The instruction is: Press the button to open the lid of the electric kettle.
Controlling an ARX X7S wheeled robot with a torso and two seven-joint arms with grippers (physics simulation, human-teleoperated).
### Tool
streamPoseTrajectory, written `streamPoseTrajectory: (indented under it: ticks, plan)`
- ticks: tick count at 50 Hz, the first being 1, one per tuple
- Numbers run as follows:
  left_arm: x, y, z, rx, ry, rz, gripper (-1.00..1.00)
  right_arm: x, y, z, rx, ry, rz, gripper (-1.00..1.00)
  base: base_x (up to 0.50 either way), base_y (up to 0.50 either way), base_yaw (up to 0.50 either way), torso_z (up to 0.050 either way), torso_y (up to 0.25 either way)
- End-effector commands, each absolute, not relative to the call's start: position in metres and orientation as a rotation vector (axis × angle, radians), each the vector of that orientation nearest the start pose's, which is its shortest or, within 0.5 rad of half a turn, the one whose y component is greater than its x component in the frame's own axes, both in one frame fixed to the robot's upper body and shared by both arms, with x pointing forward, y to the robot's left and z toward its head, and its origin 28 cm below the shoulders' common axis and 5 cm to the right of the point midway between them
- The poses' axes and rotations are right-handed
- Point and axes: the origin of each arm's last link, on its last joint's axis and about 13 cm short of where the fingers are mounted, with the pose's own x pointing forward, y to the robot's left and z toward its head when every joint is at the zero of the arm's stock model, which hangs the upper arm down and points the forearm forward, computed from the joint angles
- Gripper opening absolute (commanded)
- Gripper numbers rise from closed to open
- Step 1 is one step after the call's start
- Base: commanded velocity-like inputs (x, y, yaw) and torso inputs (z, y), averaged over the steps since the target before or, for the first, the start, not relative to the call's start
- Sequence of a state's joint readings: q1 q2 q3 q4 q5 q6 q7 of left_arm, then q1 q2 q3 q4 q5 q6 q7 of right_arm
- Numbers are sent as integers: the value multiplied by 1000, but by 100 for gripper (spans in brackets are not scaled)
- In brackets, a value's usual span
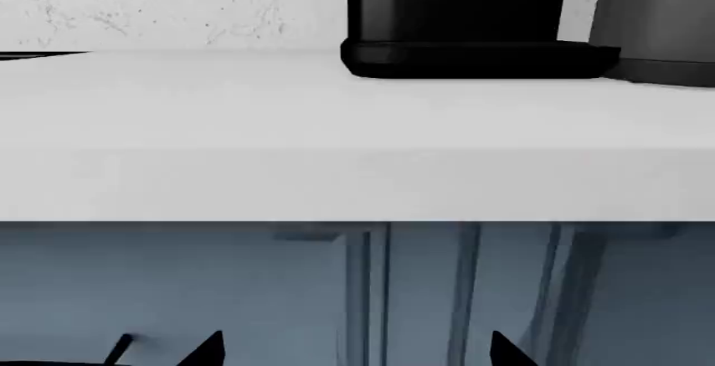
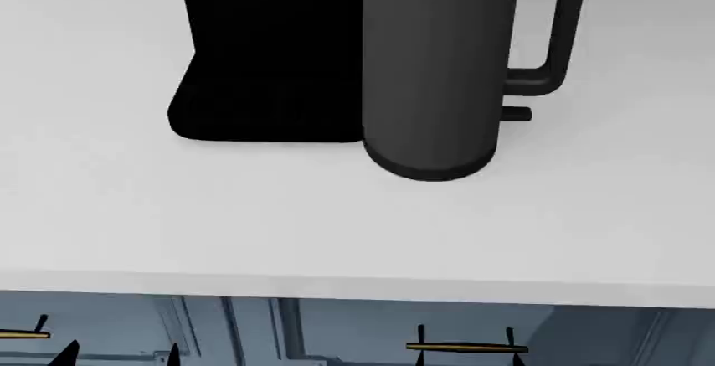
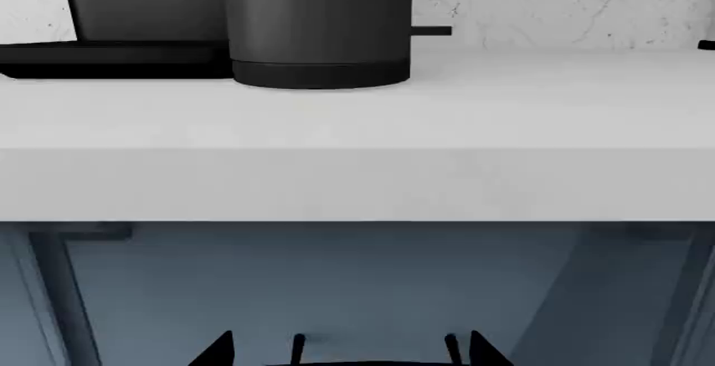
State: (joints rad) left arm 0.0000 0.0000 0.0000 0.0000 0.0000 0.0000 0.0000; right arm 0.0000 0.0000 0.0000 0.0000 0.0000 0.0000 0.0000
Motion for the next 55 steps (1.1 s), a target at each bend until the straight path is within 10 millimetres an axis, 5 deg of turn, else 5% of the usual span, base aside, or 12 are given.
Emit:
streamPoseTrajectory:
  ticks: [1, 14, 15, 16, 28, 32, 38, 51, 55]
  plan:
    - [210, 206, 14, 0, 0, 0, 100, 210, -96, 15, 0, 0, 0, 100, 0, 0, 0, 0, 0]
    - [210, 205, 13, -3, 21, 1, 100, 211, -96, 13, -6, -3, 1, 100, 0, 0, 0, 0, 0]
    - [232, 186, -56, 34, -203, -15, 100, 202, -102, -60, 10, 22, -108, 100, 0, 0, 0, 0, 0]
    - [210, 205, 13, -30, 41, 6, 100, 211, -96, 13, -6, -3, 1, 100, 0, 0, 0, 0, 0]
    - [211, 206, 6, -30, 47, 2, 100, 212, -97, 12, -6, -2, 5, 100, 0, 0, 0, 0, 0]
    - [214, 207, 16, -22, 63, 14, 100, 215, -98, 28, -40, -36, -7, 100, 0, 0, 0, 0, 0]
    - [214, 207, 66, 0, 30, 30, 100, 222, -97, 72, -51, -92, -30, 100, 0, 0, 0, 0, 0]
    - [223, 203, 182, -73, -124, 26, 100, 223, -110, 123, -80, -100, -33, 100, 0, 0, 0, 0, 0]
    - [221, 203, 193, -65, -102, 11, 100, 223, -111, 148, -87, -118, -22, 100, 0, 0, 0, 0, 0]
